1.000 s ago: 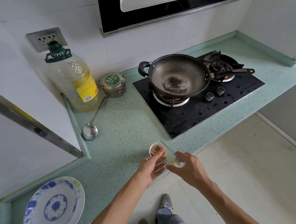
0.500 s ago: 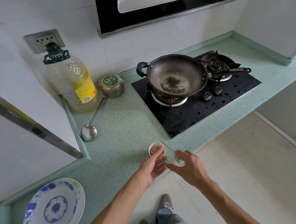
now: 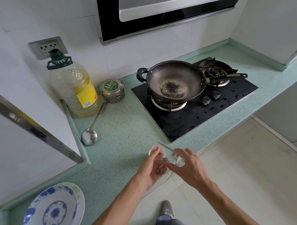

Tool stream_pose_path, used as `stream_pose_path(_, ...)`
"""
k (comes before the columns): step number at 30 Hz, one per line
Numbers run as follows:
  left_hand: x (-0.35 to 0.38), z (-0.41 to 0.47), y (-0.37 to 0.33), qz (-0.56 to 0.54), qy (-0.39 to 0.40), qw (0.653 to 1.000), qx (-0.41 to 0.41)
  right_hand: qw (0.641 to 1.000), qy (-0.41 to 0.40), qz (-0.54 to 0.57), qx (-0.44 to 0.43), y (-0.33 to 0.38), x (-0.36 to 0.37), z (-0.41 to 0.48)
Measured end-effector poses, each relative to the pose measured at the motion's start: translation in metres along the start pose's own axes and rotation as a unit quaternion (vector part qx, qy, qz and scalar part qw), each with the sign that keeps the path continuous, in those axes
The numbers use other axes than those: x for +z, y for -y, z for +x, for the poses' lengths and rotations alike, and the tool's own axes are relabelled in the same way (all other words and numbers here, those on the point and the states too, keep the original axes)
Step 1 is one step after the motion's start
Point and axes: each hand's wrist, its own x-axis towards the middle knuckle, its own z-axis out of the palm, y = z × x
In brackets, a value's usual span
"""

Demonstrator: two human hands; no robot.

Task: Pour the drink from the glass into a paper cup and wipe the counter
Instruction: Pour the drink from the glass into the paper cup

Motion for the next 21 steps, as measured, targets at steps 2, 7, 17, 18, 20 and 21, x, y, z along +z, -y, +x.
stream_pose_path(2, -0.001, 0.0, 0.001, -0.012, 0.004, 1.0, -0.002, 1.0, -0.004, -0.003, -0.001, 0.001, 0.0, 0.001)
stream_pose_path(7, -0.002, -0.004, 0.001, -0.033, 0.0, 0.999, 0.006, 1.0, -0.001, -0.01, -0.011, 0.007, -0.001, 0.003)
stream_pose_path(17, -0.009, -0.025, -0.007, -0.026, 0.001, 0.999, 0.03, 1.0, 0.009, -0.009, -0.02, 0.026, -0.004, -0.002)
stream_pose_path(18, -0.01, -0.027, -0.007, -0.016, 0.004, 0.999, 0.038, 1.0, 0.013, -0.004, -0.017, 0.026, -0.004, -0.003)
stream_pose_path(20, -0.01, -0.032, -0.007, 0.0, 0.019, 0.998, 0.056, 0.999, 0.028, 0.015, -0.008, 0.025, -0.004, -0.008)
stream_pose_path(21, -0.01, -0.036, -0.008, 0.011, 0.03, 0.997, 0.065, 0.999, 0.035, 0.029, 0.001, 0.024, -0.005, -0.011)
